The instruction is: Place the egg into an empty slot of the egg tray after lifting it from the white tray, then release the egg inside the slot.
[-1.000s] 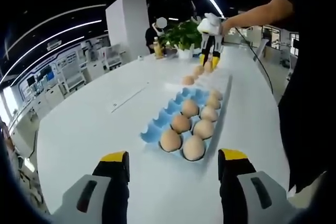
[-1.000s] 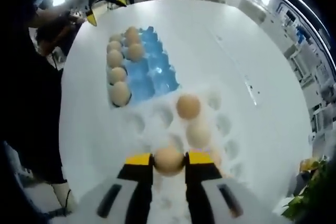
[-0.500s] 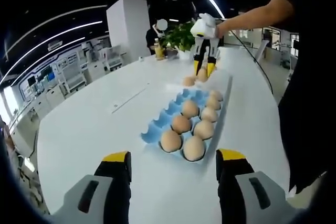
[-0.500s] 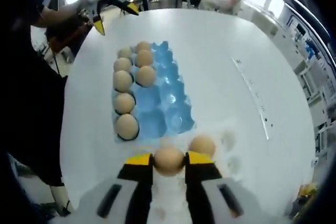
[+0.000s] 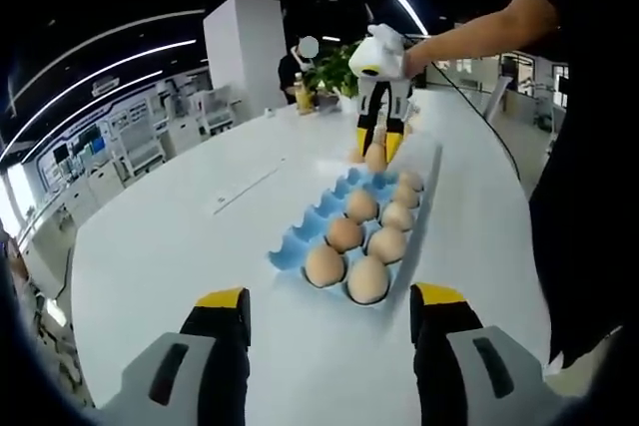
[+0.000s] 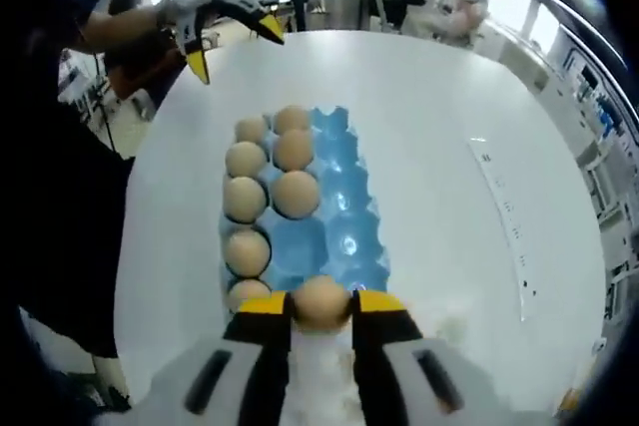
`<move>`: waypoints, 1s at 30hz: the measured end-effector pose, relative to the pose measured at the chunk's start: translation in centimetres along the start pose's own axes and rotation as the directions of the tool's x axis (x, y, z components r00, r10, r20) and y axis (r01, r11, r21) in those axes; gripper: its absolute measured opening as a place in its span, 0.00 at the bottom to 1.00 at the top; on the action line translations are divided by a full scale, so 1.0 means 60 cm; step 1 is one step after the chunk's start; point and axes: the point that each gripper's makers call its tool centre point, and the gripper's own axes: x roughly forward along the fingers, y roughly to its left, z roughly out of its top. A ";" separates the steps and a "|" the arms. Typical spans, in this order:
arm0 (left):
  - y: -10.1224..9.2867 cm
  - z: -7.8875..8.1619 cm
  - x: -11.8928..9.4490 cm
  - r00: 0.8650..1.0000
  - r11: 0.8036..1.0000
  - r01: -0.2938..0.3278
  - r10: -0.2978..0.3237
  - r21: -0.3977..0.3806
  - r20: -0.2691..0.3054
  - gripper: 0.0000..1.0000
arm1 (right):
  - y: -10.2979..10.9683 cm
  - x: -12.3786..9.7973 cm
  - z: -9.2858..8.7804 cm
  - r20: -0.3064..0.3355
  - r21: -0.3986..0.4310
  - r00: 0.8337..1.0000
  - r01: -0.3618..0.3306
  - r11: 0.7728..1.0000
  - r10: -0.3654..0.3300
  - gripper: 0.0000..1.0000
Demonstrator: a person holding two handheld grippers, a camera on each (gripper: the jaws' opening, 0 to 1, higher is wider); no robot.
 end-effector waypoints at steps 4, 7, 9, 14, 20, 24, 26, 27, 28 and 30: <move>0.000 0.001 -0.001 1.000 1.000 0.001 -0.001 0.000 0.001 0.64 | 0.004 0.010 0.022 0.021 -0.007 1.000 -0.020 1.000 0.021 0.23; 0.000 0.000 -0.002 1.000 1.000 -0.001 0.001 -0.002 0.002 0.65 | 0.006 0.016 0.031 0.029 -0.022 0.999 -0.023 0.999 0.024 0.23; 0.000 0.001 -0.002 1.000 1.000 -0.002 0.002 -0.003 0.005 0.65 | 0.010 0.022 0.034 0.025 -0.033 0.999 -0.030 0.999 0.031 0.23; 0.001 0.000 -0.003 1.000 1.000 -0.003 0.003 -0.002 0.003 0.64 | 0.022 0.039 0.041 0.017 -0.047 0.998 -0.058 0.997 0.058 0.23; 0.002 0.000 -0.004 1.000 1.000 -0.004 0.004 0.003 0.002 0.64 | 0.025 0.059 0.041 0.002 -0.048 0.997 -0.079 0.996 0.079 0.23; 0.003 0.001 -0.006 1.000 1.000 -0.006 0.006 0.002 0.003 0.63 | 0.027 0.065 0.039 -0.004 -0.047 0.996 -0.088 0.995 0.087 0.23; 0.002 0.001 -0.006 1.000 1.000 -0.003 0.003 0.001 0.001 0.62 | 0.027 0.068 0.037 -0.008 -0.042 0.996 -0.092 0.995 0.091 0.23; 0.002 0.001 -0.006 1.000 1.000 -0.003 0.003 0.001 0.001 0.61 | 0.027 0.070 0.036 -0.011 -0.043 0.996 -0.093 0.995 0.093 0.23; 0.002 0.002 -0.006 1.000 1.000 -0.005 0.005 0.002 0.002 0.62 | 0.028 0.073 0.033 -0.015 -0.042 0.995 -0.098 0.994 0.097 0.23; 0.003 0.005 -0.005 1.000 1.000 -0.008 0.008 0.001 0.010 0.62 | 0.029 0.078 0.030 -0.019 -0.042 0.995 -0.101 0.994 0.100 0.23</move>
